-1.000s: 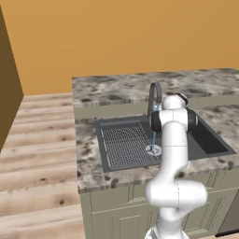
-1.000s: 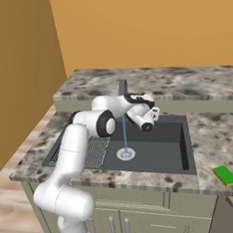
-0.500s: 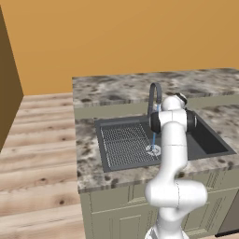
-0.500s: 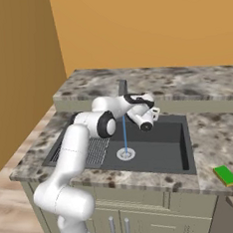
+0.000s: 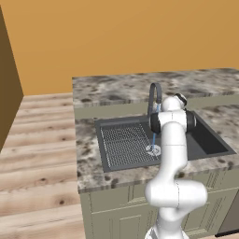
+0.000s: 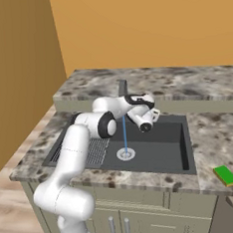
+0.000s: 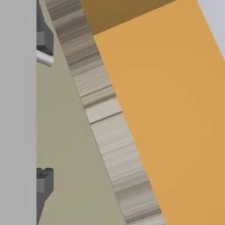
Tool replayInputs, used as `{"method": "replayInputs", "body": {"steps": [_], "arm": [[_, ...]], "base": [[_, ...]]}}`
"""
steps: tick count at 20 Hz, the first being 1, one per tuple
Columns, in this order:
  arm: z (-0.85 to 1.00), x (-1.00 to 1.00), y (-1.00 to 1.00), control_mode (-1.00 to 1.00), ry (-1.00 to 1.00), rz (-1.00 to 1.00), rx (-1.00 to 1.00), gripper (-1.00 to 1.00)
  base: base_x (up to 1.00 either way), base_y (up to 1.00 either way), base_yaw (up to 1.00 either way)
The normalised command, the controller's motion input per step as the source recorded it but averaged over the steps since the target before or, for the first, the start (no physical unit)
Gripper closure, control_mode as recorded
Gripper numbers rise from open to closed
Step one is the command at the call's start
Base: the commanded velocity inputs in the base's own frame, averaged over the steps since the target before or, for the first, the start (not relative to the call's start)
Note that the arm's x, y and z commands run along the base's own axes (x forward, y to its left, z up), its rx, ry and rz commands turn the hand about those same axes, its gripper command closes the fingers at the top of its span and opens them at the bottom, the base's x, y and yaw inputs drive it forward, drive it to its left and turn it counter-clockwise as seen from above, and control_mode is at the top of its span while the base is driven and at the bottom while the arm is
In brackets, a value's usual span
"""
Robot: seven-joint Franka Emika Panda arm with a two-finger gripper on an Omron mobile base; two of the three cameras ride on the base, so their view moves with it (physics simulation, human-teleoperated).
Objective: Soak the sponge with water for a few seconds and then drop it inside the sink.
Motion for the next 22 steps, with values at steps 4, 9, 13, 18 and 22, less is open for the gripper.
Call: {"method": "replayInputs", "body": {"steps": [4, 9, 13, 18, 22], "arm": [[0.14, -0.2, -0.46, -1.0, 0.0, -0.05, 0.11, -1.0], [0.12, -0.2, -0.48, -1.0, 0.0, -0.06, 0.12, -1.0], [0.08, -0.32, -0.47, -1.0, 0.0, -0.05, 0.12, -1.0], [0.15, -0.15, -0.57, -1.0, 0.0, -0.06, 0.12, -1.0], [0.13, -0.04, -0.6, -1.0, 0.0, -0.06, 0.12, -1.0]], "base": [[0.0, 0.0, 0.0], [0.0, 0.0, 0.0], [0.0, 0.0, 0.0], [0.0, 0.0, 0.0], [0.0, 0.0, 0.0]]}}
